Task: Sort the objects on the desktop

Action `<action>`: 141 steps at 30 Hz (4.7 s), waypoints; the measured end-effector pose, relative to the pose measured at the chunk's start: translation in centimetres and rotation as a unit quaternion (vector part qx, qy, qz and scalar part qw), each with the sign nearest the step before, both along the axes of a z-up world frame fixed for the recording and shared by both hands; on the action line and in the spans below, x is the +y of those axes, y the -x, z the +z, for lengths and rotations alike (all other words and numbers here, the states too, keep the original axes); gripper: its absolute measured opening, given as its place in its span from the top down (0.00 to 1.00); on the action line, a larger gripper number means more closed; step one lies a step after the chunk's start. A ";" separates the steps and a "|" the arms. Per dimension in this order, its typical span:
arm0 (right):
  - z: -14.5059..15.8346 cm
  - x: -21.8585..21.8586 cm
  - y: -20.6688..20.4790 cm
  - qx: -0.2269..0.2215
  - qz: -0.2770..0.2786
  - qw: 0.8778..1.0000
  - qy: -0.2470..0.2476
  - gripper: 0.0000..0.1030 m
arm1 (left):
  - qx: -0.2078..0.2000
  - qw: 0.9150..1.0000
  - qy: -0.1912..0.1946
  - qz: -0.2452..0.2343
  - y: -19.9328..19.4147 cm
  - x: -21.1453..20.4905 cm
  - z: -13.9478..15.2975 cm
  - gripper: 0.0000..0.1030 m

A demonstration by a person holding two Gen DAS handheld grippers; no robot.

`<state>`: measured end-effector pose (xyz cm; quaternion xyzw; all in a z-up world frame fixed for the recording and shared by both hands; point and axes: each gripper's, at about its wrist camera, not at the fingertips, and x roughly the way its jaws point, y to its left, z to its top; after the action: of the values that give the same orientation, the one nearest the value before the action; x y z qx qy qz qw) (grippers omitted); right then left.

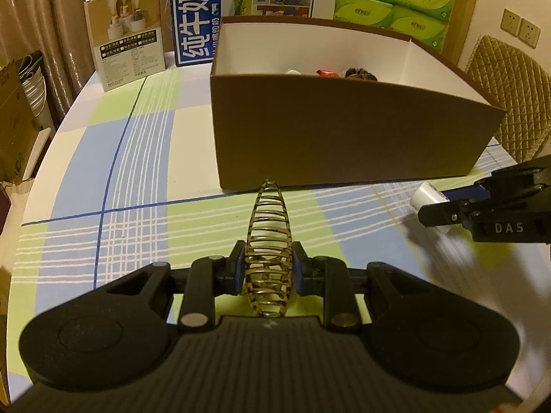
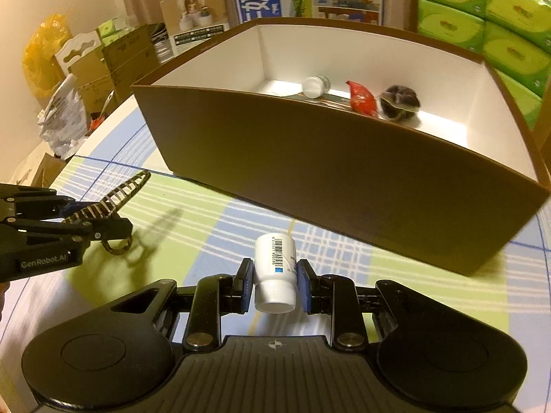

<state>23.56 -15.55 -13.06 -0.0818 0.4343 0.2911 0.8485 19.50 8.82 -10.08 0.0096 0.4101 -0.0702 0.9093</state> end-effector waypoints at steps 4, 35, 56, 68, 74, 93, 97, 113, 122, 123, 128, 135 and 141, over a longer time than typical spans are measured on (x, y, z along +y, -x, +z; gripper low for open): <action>0.5 -0.9 0.3 -0.003 -0.007 1.000 -0.004 0.77 | -0.008 1.000 0.001 -0.005 0.2 -0.5 0.9 0.79; 9.3 -2.9 -3.0 -0.054 -0.059 0.995 -0.056 0.77 | -0.117 0.992 0.014 -0.047 -5.3 -3.5 11.0 0.79; 7.3 -3.8 -17.5 -0.016 -0.154 0.988 -0.019 0.77 | -0.026 0.999 0.014 -0.019 -22.8 -2.5 7.3 0.79; 4.8 -3.3 -21.7 0.009 -0.161 0.987 0.006 0.77 | 0.040 0.999 -0.032 -0.009 -28.4 -3.8 2.5 0.79; 4.0 -3.2 -22.6 0.012 -0.161 0.987 0.013 0.77 | 0.056 0.998 -0.038 -0.004 -29.9 -4.0 1.1 0.79; 3.5 -3.0 -23.7 0.010 -0.158 0.987 0.020 0.77 | 0.056 0.998 -0.033 -0.022 -30.4 -4.9 1.4 0.59; 3.4 -2.9 -23.8 0.009 -0.158 0.987 0.022 0.77 | 0.043 0.998 -0.043 -0.029 -29.9 -5.2 2.1 0.51; 3.1 -2.5 -24.0 -0.025 -0.142 0.989 0.037 0.73 | 0.013 0.999 -0.035 -0.032 -29.1 -5.3 3.3 0.37; 4.6 -1.9 -20.2 -0.054 -0.096 0.994 0.007 0.09 | -0.007 0.999 -0.030 -0.018 -27.2 -4.8 5.0 0.20; 4.7 -2.0 -19.7 -0.055 -0.096 0.994 0.004 0.09 | -0.012 0.999 -0.029 -0.016 -26.8 -4.6 5.3 0.17; 5.5 -2.8 -17.4 -0.052 -0.113 0.992 -0.023 0.02 | -0.031 0.999 -0.030 -0.012 -24.6 -4.3 6.6 0.11; 6.8 -3.8 -14.9 -0.047 -0.136 0.989 -0.032 0.02 | -0.050 0.998 -0.037 -0.006 -21.1 -4.0 8.0 0.06; 7.9 -3.8 -12.5 -0.058 -0.136 0.989 -0.030 0.02 | -0.059 0.998 -0.013 0.011 -17.8 -2.7 9.4 0.02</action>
<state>36.10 -19.40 -5.12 -0.0129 0.3826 0.1805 0.9060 37.29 6.07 -0.70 0.0209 0.3566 -0.0537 0.9325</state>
